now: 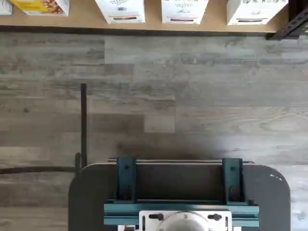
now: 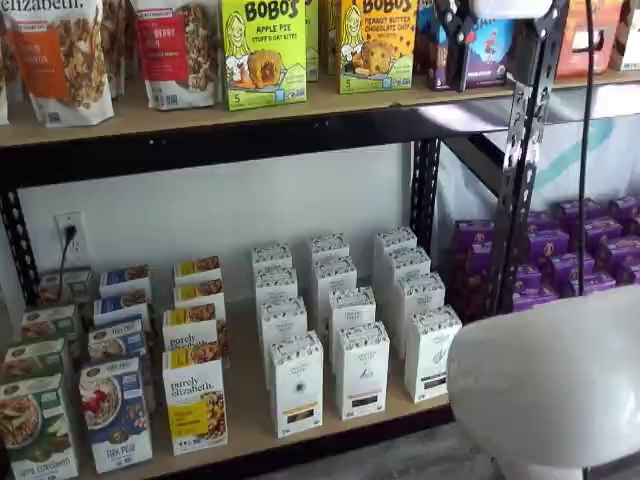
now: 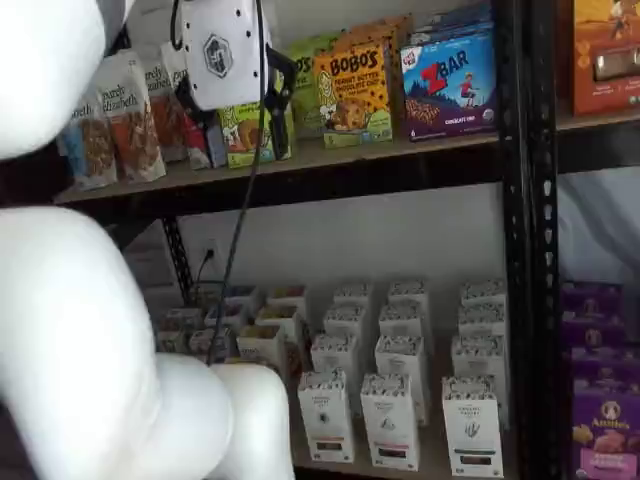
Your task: Pick up the white box with a yellow strip in the middle, on the bottom shelf, the fourth box from the left
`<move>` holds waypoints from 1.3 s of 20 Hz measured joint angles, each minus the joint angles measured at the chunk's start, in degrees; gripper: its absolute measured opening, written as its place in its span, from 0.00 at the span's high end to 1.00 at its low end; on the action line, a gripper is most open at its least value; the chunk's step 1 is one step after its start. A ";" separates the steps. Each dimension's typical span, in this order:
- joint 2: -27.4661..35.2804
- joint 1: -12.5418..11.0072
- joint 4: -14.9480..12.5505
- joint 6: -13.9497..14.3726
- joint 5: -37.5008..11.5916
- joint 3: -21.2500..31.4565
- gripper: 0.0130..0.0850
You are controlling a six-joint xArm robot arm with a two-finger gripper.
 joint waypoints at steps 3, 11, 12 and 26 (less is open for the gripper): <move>-0.14 -5.91 6.66 -2.91 0.20 0.35 0.00; -0.13 -1.96 5.00 -0.34 -3.67 3.07 0.00; 0.01 -0.60 4.20 0.61 -4.86 3.99 0.00; 2.27 10.42 -3.60 9.80 -25.95 21.07 0.00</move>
